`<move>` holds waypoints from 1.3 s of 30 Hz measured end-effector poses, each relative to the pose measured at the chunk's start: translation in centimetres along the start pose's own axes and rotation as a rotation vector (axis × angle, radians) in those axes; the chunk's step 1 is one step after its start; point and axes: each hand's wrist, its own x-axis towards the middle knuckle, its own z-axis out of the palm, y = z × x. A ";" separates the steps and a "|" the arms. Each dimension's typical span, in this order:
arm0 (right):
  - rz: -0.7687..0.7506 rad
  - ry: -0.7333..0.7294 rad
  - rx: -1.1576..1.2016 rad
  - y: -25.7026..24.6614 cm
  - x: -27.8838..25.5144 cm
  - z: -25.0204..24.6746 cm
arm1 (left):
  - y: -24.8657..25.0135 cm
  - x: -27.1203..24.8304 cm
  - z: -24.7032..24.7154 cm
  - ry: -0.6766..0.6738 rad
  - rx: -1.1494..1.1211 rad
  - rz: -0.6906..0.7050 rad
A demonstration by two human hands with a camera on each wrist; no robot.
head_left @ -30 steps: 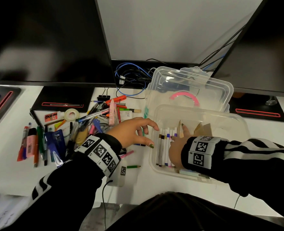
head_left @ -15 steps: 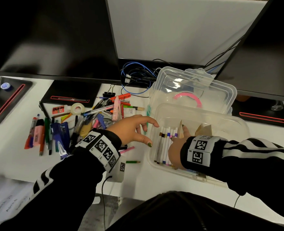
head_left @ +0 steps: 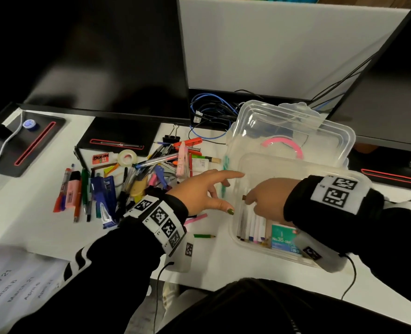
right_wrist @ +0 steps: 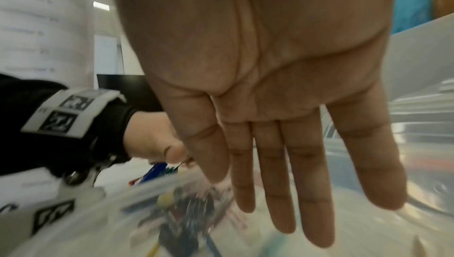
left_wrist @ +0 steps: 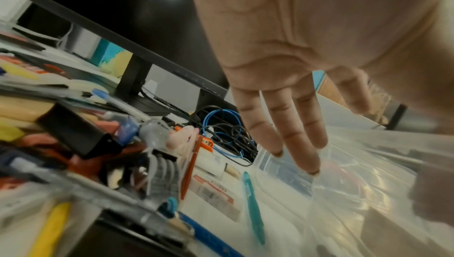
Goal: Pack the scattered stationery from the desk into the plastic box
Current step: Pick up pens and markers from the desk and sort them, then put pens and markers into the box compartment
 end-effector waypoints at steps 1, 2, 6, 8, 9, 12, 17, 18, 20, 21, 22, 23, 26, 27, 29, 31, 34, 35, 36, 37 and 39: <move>-0.039 0.040 0.003 -0.2 -0.2 -0.5 | -0.4 -0.2 -0.2 0.029 -0.024 -0.007; -0.067 0.101 0.020 -0.2 -0.2 -1.0 | -0.9 -0.6 -0.6 0.065 -0.043 -0.020; -0.021 0.178 0.125 -2.3 -1.3 -4.4 | -3.8 -2.6 -3.5 0.150 0.073 -0.101; 0.005 0.263 0.159 -3.7 -1.3 -5.6 | -5.7 -4.0 -5.1 0.151 0.125 -0.140; 0.011 0.304 0.178 -4.5 -1.3 -6.3 | -6.6 -4.6 -5.8 0.162 0.142 -0.160; -0.017 0.330 0.252 -7.1 -0.1 -7.4 | -9.3 -6.4 -7.7 0.242 0.154 -0.225; -0.047 0.281 0.307 -11.2 4.4 -6.8 | -13.1 -8.9 -9.7 0.307 0.182 -0.327; -0.047 0.263 0.327 -12.0 5.5 -6.4 | -13.7 -9.3 -9.9 0.333 0.180 -0.343; -0.049 0.231 0.352 -13.6 7.1 -5.6 | -14.8 -10.0 -10.3 0.368 0.180 -0.370; -0.045 0.220 0.366 -14.4 7.9 -5.1 | -15.3 -10.3 -10.3 0.365 0.181 -0.380; -0.042 0.216 0.395 -15.0 8.5 -4.6 | -15.6 -10.5 -10.2 0.352 0.179 -0.381; -0.044 0.224 0.423 -15.5 9.0 -4.2 | -15.9 -10.7 -10.0 0.344 0.181 -0.376; -0.043 0.253 0.469 -17.2 9.9 -3.4 | -16.5 -10.9 -9.4 0.374 0.230 -0.379; -0.041 0.271 0.477 -17.7 10.1 -3.4 | -16.7 -10.9 -9.3 0.380 0.260 -0.391; -0.029 0.309 0.500 -18.5 10.5 -3.5 | -16.9 -10.9 -8.9 0.364 0.323 -0.427; -0.029 0.334 0.534 -19.1 11.1 -3.9 | -16.9 -10.6 -8.4 0.335 0.394 -0.452; -0.067 0.315 0.529 -19.8 11.7 -4.7 | -16.6 -10.1 -7.9 0.285 0.515 -0.464; -0.089 0.309 0.525 -20.1 11.9 -5.0 | -16.4 -9.8 -7.8 0.272 0.511 -0.467; -0.112 0.299 0.528 -20.4 12.0 -5.2 | -16.2 -9.6 -7.7 0.257 0.488 -0.473; -0.136 0.283 0.537 -20.6 12.0 -5.4 | -16.1 -9.3 -7.5 0.249 0.457 -0.477; -0.180 0.268 0.568 -21.0 12.2 -5.5 | -15.9 -8.9 -7.2 0.247 0.425 -0.490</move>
